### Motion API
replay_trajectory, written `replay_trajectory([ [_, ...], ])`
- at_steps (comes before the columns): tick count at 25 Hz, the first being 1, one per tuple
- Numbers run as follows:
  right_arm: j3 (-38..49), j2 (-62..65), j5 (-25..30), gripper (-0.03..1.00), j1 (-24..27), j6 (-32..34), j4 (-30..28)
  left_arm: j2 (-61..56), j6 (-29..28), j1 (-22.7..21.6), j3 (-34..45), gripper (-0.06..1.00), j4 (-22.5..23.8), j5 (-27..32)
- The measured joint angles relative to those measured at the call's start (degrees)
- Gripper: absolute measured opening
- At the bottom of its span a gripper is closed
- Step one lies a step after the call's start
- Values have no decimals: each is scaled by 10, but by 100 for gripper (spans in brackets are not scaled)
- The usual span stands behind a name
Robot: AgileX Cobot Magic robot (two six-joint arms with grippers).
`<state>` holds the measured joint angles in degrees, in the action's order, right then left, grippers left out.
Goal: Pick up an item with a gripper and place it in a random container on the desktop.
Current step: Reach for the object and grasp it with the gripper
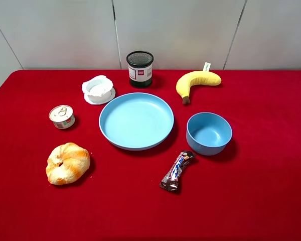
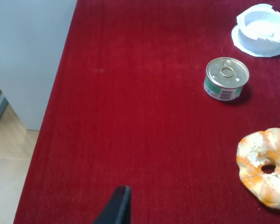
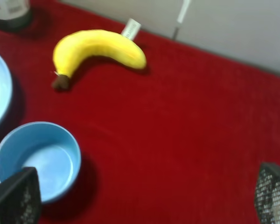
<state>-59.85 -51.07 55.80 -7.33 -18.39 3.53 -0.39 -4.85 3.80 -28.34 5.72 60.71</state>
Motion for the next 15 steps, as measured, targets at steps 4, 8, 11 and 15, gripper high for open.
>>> replay_trajectory([
  [4, -49, -68, -5, 69, -37, -18, -10, 0, 0, 0, 0, 98, 0, 0],
  [8, -94, -136, -6, 69, -66, -29, -17, 0, 0, 0, 0, 98, 0, 0],
  [11, -126, -184, -6, 69, -84, -42, -17, 0, 0, 0, 0, 98, 0, 0],
  [15, -163, -235, -6, 69, -97, -79, -18, 0, 0, 0, 0, 98, 0, 0],
])
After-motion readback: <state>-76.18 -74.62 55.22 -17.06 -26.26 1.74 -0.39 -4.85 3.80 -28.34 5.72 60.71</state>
